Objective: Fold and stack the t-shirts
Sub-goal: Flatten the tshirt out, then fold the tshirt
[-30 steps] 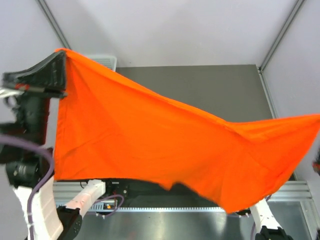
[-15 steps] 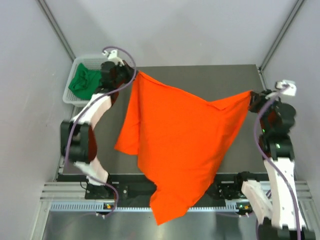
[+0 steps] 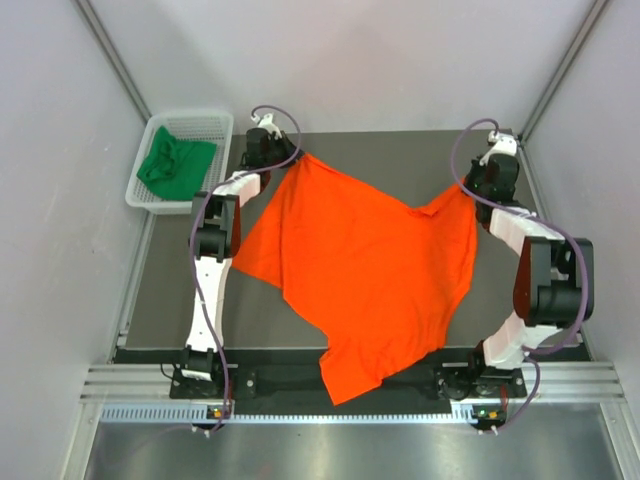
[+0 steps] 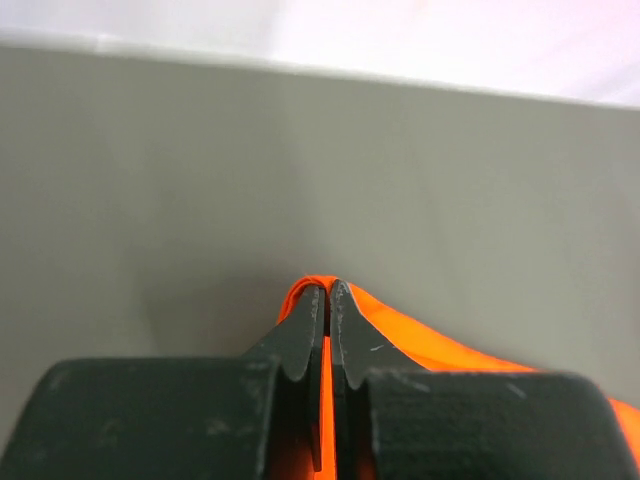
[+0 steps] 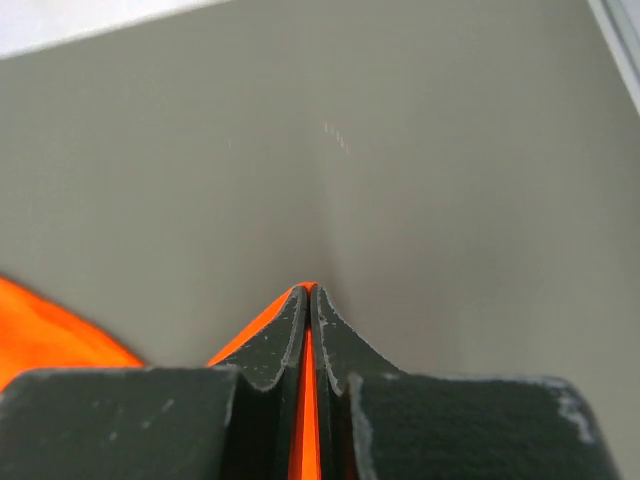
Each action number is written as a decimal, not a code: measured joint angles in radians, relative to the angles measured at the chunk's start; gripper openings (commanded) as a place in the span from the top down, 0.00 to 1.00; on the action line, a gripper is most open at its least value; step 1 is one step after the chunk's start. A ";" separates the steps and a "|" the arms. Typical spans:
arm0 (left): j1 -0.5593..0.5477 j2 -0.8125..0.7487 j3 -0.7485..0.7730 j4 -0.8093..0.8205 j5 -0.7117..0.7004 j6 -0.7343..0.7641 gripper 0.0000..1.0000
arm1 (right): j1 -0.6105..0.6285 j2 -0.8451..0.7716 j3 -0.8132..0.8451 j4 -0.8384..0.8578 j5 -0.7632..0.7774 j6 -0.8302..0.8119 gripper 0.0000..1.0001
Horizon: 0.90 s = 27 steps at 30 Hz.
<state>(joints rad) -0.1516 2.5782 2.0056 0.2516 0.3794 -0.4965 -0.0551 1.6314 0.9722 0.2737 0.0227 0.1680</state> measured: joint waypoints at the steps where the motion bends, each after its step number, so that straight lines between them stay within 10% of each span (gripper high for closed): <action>1: -0.001 0.000 0.006 0.014 0.004 -0.001 1.00 | 0.000 0.027 0.028 0.007 0.001 -0.001 1.00; 27: -0.002 -0.040 -0.145 0.105 0.005 -0.029 1.00 | -0.079 0.156 0.246 -0.033 -0.010 -0.072 1.00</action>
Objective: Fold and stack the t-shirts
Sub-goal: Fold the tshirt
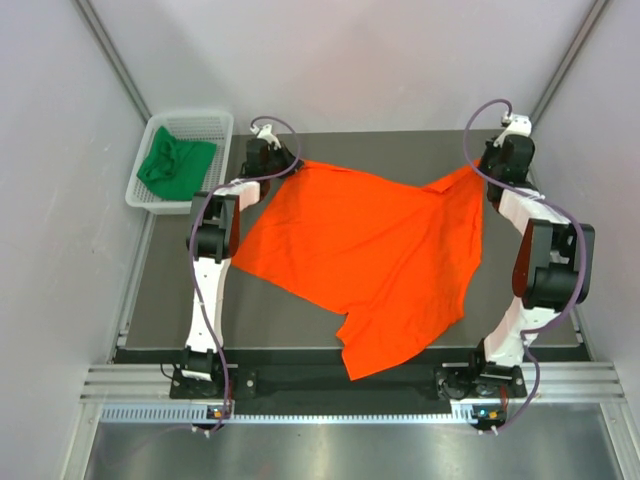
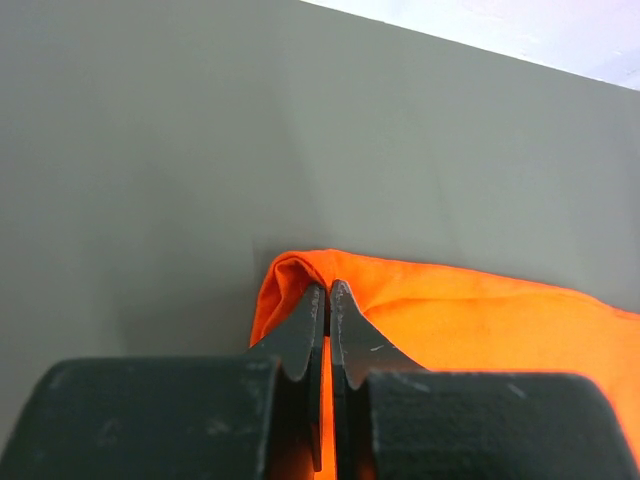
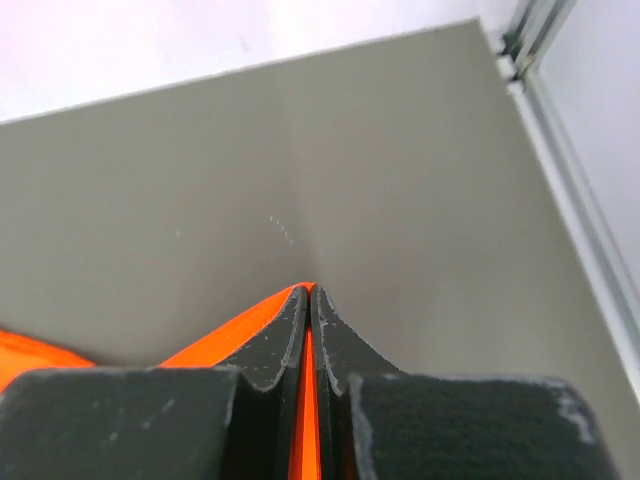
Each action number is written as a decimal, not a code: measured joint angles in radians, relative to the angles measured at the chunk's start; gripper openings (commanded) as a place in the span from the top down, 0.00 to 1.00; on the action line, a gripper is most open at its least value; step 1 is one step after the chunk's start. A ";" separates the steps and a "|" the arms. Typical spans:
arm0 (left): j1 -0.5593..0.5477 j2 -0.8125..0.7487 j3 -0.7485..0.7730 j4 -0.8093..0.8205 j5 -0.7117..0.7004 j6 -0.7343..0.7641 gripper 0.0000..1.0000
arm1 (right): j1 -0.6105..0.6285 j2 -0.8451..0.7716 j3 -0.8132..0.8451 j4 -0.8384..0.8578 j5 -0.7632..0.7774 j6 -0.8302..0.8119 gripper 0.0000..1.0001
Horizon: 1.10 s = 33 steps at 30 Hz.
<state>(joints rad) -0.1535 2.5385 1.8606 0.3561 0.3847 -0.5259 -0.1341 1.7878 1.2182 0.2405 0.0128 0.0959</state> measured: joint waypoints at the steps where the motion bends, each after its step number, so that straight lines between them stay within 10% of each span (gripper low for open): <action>1: 0.000 0.000 0.001 0.000 0.000 0.000 1.00 | 0.000 0.009 0.004 -0.003 -0.008 0.000 1.00; 33: 0.055 -0.171 -0.017 -0.341 0.050 -0.020 1.00 | 0.000 -0.514 -0.435 -0.428 -0.137 0.325 1.00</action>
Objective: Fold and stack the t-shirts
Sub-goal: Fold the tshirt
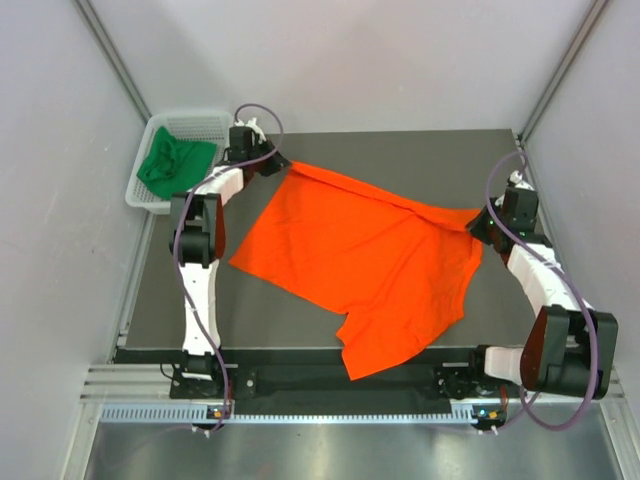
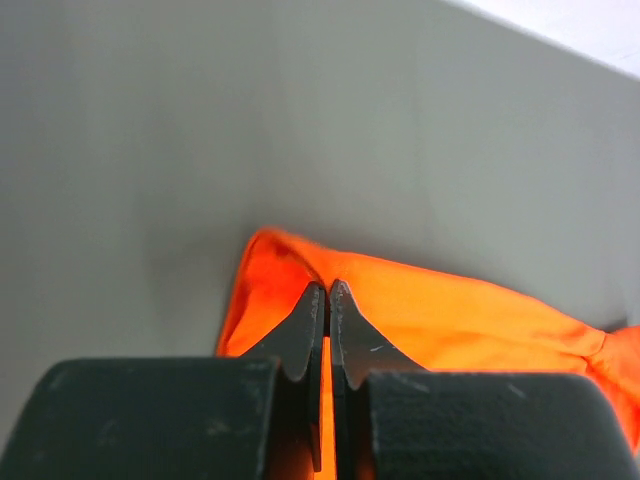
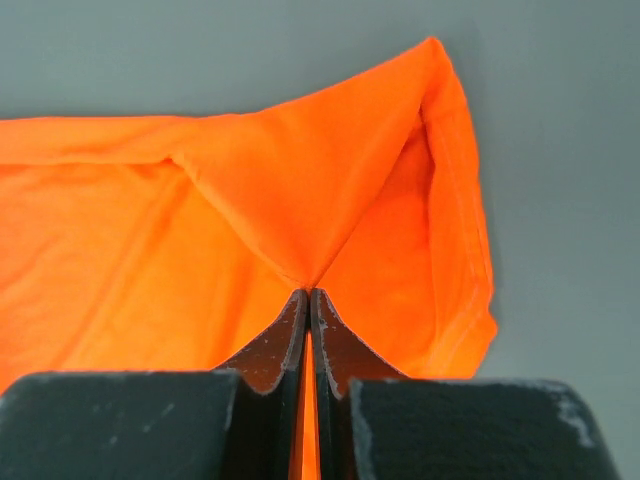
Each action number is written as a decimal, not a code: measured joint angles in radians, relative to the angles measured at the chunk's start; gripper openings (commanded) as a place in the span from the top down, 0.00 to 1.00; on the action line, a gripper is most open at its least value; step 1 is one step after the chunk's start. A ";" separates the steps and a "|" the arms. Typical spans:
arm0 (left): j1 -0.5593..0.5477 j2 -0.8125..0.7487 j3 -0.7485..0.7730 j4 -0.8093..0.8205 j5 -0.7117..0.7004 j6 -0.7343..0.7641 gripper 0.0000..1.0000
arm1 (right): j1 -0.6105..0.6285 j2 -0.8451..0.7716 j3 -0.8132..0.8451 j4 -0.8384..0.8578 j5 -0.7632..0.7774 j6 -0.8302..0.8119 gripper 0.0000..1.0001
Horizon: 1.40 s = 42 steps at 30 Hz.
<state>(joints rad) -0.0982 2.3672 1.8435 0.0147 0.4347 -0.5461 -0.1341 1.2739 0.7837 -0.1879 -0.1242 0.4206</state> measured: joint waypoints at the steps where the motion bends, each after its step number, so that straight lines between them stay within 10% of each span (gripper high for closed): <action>1: 0.006 0.000 0.002 -0.027 0.005 0.001 1.00 | 0.000 -0.018 -0.006 -0.013 -0.002 0.002 1.00; 42: 0.064 0.011 0.061 -0.370 0.080 0.022 1.00 | 0.000 -0.292 -0.031 -0.295 -0.080 -0.036 1.00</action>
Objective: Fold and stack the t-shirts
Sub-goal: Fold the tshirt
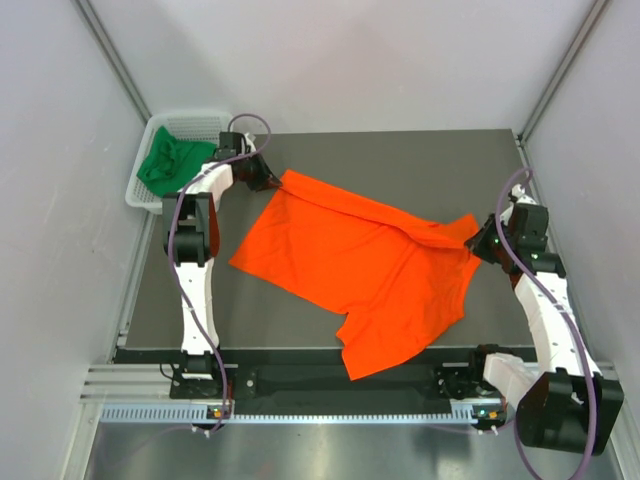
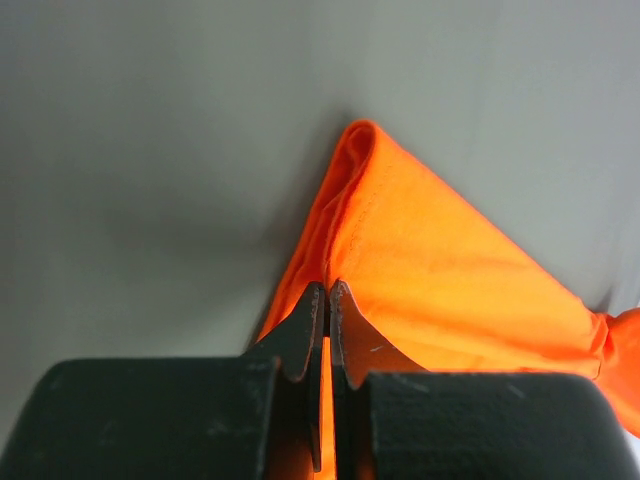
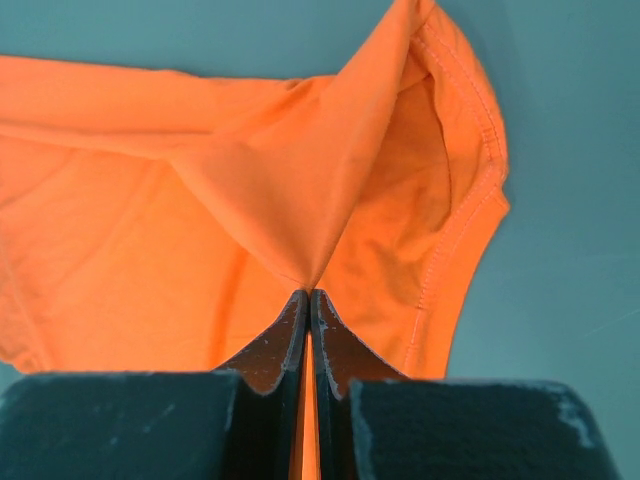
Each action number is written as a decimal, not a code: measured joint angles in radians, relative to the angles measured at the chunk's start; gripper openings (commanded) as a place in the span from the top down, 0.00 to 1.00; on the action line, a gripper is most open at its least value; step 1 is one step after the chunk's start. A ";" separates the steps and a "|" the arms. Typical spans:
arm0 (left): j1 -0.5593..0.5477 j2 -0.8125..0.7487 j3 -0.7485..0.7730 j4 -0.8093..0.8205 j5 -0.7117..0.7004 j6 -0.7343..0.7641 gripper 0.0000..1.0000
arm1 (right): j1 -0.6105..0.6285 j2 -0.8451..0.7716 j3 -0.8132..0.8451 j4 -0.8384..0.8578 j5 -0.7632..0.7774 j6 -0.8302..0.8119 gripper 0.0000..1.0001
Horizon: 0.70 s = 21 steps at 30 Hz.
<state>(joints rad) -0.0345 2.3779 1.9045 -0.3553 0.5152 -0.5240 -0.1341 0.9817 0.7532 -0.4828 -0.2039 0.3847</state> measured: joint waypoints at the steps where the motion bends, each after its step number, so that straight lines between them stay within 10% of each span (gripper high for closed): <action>1: 0.000 0.000 -0.004 -0.007 -0.002 0.000 1.00 | 0.000 0.000 -0.004 -0.001 -0.001 0.000 1.00; 21: 0.003 -0.051 -0.055 -0.087 -0.032 0.025 1.00 | 0.000 -0.014 -0.060 -0.013 0.008 -0.032 1.00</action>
<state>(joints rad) -0.0319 2.3272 1.8500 -0.4427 0.4831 -0.4992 -0.1341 0.9680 0.6937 -0.4961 -0.1963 0.3527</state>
